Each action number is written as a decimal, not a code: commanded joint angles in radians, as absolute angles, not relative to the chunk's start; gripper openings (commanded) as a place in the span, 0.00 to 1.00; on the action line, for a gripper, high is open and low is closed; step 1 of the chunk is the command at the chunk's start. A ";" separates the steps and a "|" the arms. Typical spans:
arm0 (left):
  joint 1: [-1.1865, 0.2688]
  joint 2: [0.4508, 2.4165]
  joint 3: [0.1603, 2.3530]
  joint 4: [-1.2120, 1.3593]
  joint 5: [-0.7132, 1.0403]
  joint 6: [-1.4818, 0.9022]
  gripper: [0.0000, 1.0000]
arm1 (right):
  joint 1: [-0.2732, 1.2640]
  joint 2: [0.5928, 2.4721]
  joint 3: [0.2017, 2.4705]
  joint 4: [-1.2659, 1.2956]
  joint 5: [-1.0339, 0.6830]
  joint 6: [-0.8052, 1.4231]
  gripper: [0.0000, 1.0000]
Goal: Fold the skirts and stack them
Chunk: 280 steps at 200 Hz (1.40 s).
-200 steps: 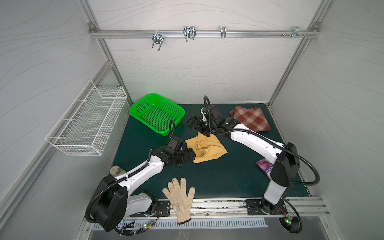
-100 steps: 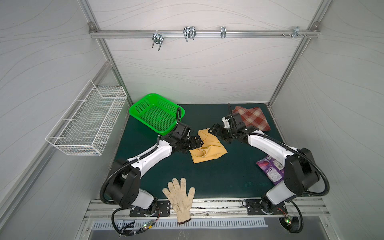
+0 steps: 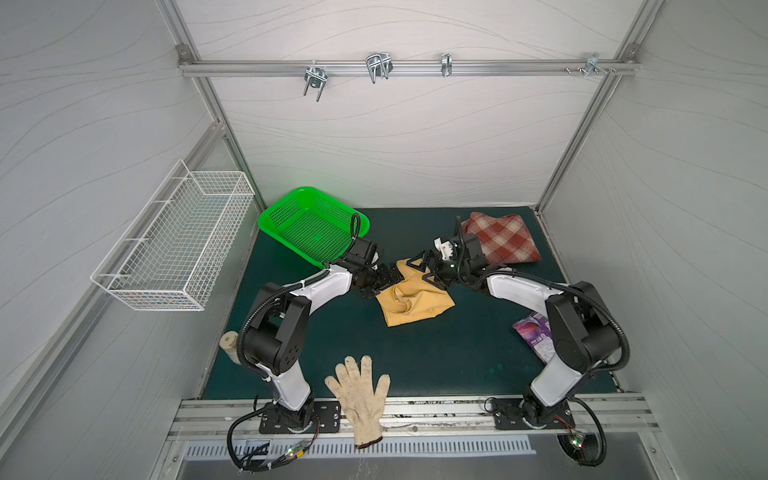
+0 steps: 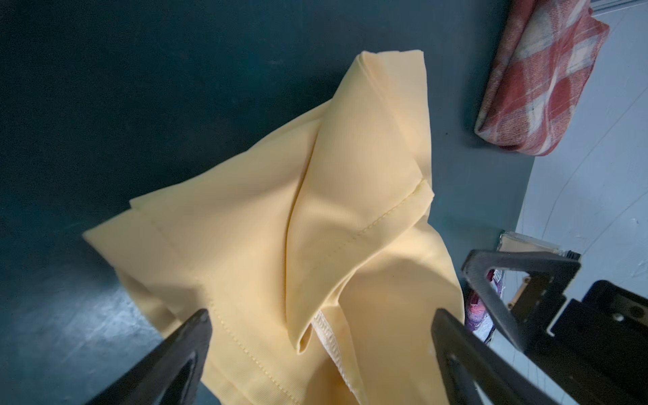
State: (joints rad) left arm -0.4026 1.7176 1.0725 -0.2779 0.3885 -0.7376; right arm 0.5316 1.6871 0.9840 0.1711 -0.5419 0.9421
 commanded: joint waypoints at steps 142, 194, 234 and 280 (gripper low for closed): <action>-0.373 1.786 1.181 -0.292 0.415 -0.711 0.97 | 0.709 1.462 0.570 0.302 -0.466 0.889 0.99; -0.376 1.749 1.220 -0.326 0.431 -0.708 0.97 | 0.743 1.550 0.566 0.381 -0.481 0.904 0.99; -0.400 1.816 1.293 -0.393 0.422 -0.649 0.95 | 0.753 1.531 0.555 0.374 -0.461 0.898 0.99; -0.480 1.882 1.383 -0.500 0.281 -0.571 0.92 | 0.754 1.535 0.544 0.381 -0.456 0.877 0.99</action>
